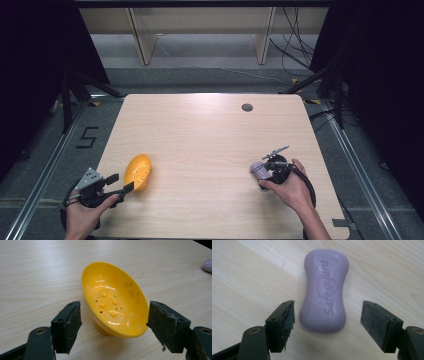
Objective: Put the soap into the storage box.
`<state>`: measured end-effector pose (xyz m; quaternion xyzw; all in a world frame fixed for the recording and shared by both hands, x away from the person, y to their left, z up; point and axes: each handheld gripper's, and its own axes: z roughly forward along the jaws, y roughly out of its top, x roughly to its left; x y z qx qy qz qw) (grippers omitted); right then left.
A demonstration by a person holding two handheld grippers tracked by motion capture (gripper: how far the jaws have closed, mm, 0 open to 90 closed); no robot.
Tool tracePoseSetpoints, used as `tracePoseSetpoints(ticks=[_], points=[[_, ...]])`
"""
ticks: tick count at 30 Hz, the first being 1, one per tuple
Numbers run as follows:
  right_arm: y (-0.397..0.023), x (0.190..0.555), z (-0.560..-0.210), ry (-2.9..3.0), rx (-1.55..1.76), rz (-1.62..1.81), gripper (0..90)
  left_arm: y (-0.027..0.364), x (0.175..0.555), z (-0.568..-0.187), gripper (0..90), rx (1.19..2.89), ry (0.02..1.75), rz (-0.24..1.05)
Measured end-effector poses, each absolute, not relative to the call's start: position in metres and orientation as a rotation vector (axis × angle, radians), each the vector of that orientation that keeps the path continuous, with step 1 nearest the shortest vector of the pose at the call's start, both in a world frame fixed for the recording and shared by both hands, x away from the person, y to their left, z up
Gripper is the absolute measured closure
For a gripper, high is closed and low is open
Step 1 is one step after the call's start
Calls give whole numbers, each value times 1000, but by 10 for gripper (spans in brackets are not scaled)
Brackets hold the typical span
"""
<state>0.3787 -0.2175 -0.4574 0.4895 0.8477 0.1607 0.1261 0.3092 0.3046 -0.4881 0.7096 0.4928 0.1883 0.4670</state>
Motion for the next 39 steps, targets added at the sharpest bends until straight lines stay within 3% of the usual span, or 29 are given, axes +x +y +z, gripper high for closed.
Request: tracePoseSetpoints(ticks=[10,23,33,39], points=[[-216,385,-439,2495,1475,417,416,304,310,-488,261,1741,1201,457],[-198,427,-448,2602,1577,249,392,302,309,-487,263,1754,1194,471],[-189,438,-457,2668,1481,138,460,301,309,-487,264,1749,1179,468],[-188,442,-461,2696,1486,101,439,300,309,-487,264,1753,1175,475]])
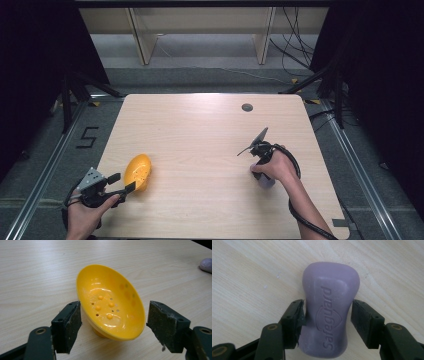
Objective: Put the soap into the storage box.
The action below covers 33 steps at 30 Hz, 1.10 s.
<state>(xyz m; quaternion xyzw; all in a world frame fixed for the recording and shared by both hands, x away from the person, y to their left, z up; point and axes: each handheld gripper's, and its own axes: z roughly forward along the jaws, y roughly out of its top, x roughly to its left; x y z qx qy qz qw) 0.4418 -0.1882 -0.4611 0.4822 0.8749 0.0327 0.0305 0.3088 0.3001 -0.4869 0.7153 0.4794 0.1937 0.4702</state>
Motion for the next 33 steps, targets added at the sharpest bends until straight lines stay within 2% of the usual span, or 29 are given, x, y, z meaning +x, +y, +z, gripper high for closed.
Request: tracePoseSetpoints(ticks=[6,11,15,21,23,24,30,33], points=[[-189,445,-469,2709,1500,64,430,300,309,-488,264,1750,1176,472],[-189,443,-474,2724,1533,54,481,299,309,-487,272,1759,1167,481],[-190,442,-474,2709,1549,60,489,300,309,-486,287,1747,1152,493],[-187,435,-472,2781,1388,100,496,298,309,-484,291,1757,1121,504],[-187,430,-473,2920,909,135,497,297,309,-483,292,1760,1119,501],[-186,425,-473,2977,811,230,498,297,309,-483,292,1758,1102,496],[-179,398,-467,2990,442,262,500,292,309,-478,299,1761,1086,471],[-178,390,-464,2999,300,342,500,284,309,-472,313,1765,1045,406]])
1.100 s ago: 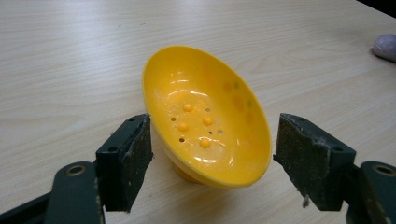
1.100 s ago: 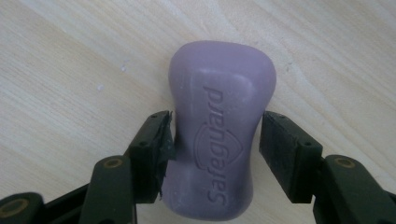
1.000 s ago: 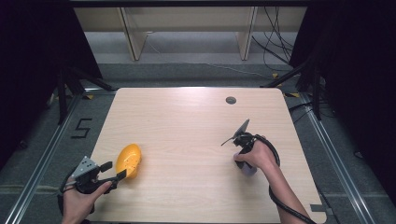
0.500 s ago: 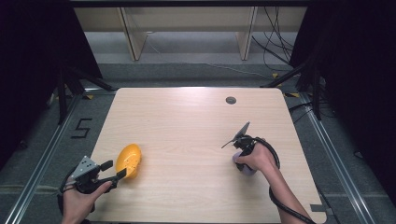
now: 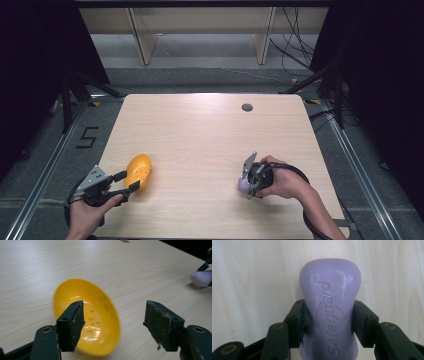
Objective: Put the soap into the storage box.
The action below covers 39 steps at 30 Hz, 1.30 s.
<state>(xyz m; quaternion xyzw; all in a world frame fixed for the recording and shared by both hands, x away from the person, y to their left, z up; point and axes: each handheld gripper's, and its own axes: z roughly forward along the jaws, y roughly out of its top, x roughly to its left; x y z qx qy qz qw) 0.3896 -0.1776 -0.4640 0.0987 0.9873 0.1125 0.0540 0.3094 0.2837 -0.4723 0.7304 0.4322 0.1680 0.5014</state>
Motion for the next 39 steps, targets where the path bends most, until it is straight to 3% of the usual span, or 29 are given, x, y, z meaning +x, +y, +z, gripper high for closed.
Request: tracePoseSetpoints(ticks=[11,20,26,29,39], points=[[-148,351,-434,2926,135,428,500,205,329,-454,323,1943,907,42],[-121,342,-431,2873,29,488,500,153,352,-457,358,1933,900,-188],[-105,339,-434,2758,-72,566,500,138,359,-454,359,1891,895,-245],[-99,331,-439,2598,41,584,500,136,361,-451,358,1852,900,-242],[-89,317,-444,2396,-18,490,500,129,364,-449,387,1842,860,-216]])
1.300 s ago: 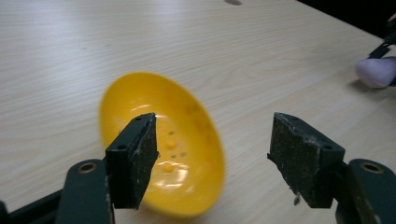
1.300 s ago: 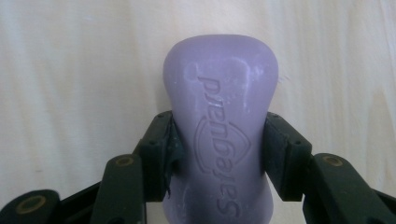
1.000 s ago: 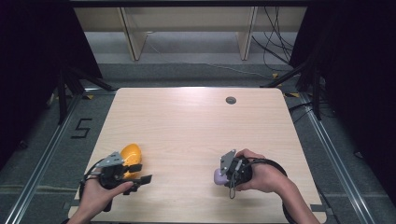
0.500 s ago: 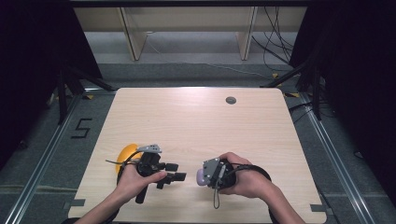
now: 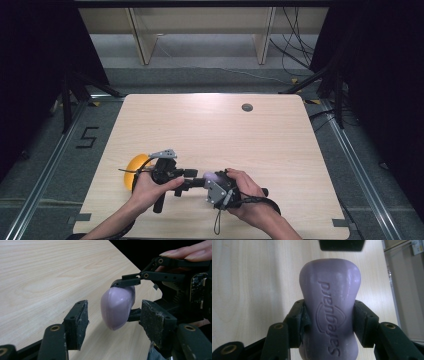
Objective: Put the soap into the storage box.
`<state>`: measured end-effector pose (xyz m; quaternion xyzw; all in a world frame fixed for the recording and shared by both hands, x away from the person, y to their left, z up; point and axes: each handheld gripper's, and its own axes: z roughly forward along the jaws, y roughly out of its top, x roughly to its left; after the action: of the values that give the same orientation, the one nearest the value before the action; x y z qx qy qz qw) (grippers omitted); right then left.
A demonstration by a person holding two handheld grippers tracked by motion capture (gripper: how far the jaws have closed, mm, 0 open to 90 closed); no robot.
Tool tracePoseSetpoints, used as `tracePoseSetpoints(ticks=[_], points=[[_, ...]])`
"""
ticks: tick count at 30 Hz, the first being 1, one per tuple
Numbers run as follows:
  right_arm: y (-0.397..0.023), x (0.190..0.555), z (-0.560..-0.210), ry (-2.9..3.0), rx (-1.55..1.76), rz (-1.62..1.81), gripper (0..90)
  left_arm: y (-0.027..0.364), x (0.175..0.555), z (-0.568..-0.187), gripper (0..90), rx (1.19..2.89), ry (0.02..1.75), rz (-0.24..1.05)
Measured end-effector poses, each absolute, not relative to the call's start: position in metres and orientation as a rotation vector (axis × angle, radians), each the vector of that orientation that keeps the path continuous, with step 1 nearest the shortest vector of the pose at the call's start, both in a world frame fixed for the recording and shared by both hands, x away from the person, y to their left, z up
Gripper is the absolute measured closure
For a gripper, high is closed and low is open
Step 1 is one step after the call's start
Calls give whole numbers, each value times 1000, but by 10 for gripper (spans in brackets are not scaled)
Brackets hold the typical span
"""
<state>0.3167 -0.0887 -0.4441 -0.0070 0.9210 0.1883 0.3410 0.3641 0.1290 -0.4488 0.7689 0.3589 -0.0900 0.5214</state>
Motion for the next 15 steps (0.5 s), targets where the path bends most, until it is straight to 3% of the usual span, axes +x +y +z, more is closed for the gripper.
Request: tracePoseSetpoints(ticks=[15], points=[[-84,312,-444,2358,-22,504,500,114,366,-455,461,1869,791,-187]])
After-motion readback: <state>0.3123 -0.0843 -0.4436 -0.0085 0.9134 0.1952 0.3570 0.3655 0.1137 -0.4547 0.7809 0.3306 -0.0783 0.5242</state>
